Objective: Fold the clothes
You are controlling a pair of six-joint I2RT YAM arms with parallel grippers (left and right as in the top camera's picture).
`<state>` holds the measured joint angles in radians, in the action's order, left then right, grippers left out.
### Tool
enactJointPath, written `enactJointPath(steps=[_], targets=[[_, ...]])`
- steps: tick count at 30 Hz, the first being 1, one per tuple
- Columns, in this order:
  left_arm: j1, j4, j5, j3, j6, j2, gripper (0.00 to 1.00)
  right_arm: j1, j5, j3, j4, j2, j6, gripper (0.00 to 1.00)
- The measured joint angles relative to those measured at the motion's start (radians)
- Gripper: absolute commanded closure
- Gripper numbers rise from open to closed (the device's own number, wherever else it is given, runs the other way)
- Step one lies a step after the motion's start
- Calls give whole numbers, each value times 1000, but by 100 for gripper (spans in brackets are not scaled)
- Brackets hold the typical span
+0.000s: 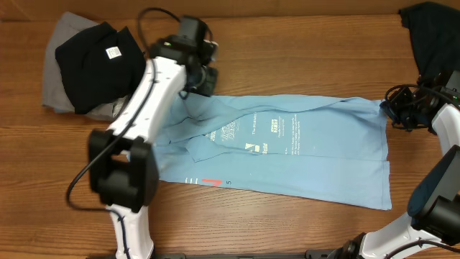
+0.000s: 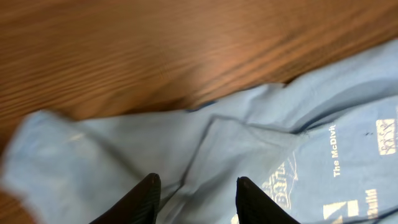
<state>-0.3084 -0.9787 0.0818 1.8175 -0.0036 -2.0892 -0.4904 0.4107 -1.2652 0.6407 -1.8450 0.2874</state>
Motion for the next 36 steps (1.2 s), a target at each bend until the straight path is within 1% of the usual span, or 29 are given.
enactJointPath(steps=[3,5,6,8,15,23,28,33,36], targets=[[-27,12,23,-8,19,-84,64,0,0,0,-1,0,0,96],[-36,10,37,-19,32,-130,60,0,0,0,-1,0,0,96],[-38,11,41,-25,36,-150,53,0,-1,0,-1,0,0,96],[-38,13,47,-32,38,-169,51,0,0,0,-1,0,0,96],[-36,33,50,-33,60,-176,55,0,0,0,-1,0,0,96],[-36,77,36,-33,63,-176,53,0,0,0,-1,0,0,96],[-36,90,33,-33,64,-176,55,0,0,0,-1,0,0,96],[-36,102,30,-33,66,-176,65,0,0,0,-1,0,0,96],[-36,104,30,-33,67,-176,67,0,0,0,-1,0,0,96]])
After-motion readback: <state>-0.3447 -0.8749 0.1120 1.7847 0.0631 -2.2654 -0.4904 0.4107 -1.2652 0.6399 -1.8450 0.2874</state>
